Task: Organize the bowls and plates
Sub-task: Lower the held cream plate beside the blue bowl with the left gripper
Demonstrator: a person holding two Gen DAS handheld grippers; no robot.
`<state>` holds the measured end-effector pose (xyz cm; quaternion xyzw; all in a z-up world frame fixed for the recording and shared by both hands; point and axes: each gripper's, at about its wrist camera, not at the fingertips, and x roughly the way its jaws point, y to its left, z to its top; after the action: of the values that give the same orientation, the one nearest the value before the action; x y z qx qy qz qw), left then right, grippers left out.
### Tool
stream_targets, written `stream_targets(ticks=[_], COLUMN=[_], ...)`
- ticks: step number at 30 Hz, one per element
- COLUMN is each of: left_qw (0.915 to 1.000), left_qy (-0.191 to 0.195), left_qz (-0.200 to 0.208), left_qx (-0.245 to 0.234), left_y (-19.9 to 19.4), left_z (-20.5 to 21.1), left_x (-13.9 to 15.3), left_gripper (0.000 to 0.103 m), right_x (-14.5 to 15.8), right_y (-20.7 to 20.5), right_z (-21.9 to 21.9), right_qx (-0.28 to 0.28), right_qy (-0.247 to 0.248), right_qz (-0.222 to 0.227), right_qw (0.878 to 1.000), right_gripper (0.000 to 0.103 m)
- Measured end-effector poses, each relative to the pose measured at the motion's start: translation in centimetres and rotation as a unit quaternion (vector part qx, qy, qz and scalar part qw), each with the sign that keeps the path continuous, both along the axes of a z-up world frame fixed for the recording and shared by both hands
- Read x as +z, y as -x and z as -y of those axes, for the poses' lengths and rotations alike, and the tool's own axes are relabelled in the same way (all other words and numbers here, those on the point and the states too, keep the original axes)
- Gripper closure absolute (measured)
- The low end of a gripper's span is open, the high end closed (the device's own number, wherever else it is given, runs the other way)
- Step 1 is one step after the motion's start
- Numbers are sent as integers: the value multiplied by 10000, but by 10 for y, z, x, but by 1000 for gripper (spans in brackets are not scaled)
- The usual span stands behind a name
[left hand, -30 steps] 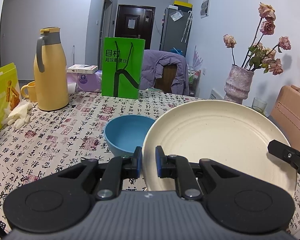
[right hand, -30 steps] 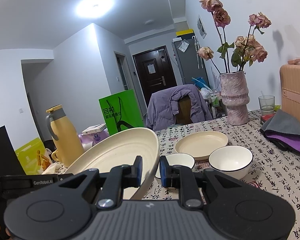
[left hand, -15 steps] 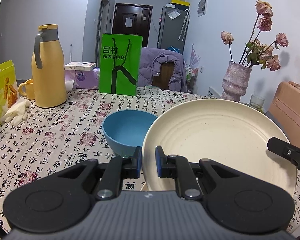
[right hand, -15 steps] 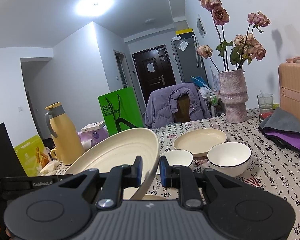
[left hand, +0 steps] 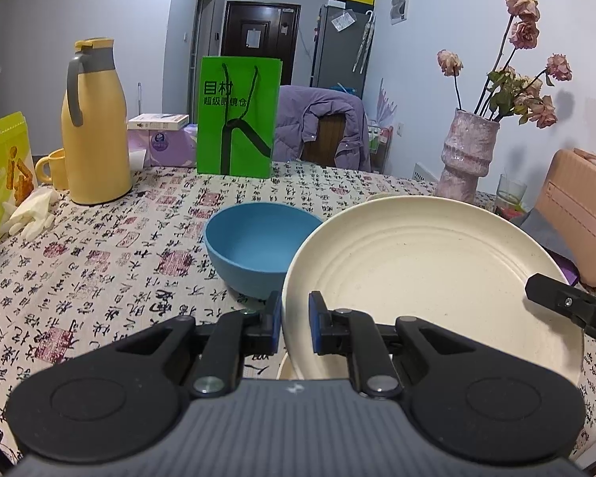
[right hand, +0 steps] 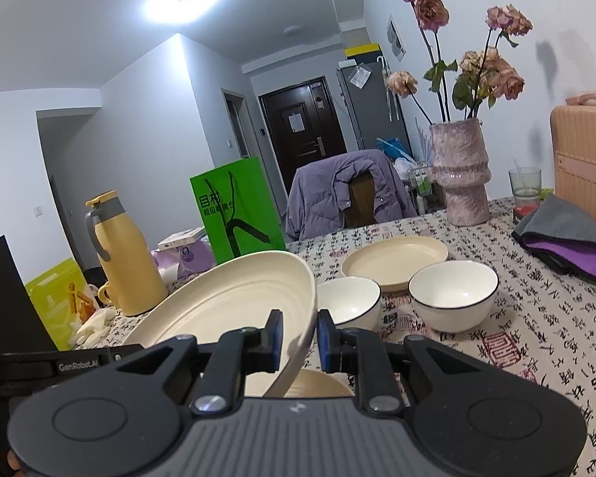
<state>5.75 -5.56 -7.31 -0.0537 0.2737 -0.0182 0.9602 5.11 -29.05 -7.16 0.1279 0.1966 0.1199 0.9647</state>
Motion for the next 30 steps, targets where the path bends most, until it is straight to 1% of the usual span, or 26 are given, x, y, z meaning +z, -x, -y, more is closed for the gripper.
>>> stream_targets(ticks=[11,30], left_qw=[9999,9992], left_qy=[27,-55], left_qz=[-139,-404], left_qx=[-29,-59], left_y=[0,-5], left_z=[-1,2], left_x=[-11,-32], left_gripper=[89,90], right_x=[-10,-35], right_y=[-1,-8], right_z=[0,1], right_qx=[13,28], right_qy=[9,28], right_qz=[-135,-489], right_qw=[9999,9988], right_gripper=[85,85])
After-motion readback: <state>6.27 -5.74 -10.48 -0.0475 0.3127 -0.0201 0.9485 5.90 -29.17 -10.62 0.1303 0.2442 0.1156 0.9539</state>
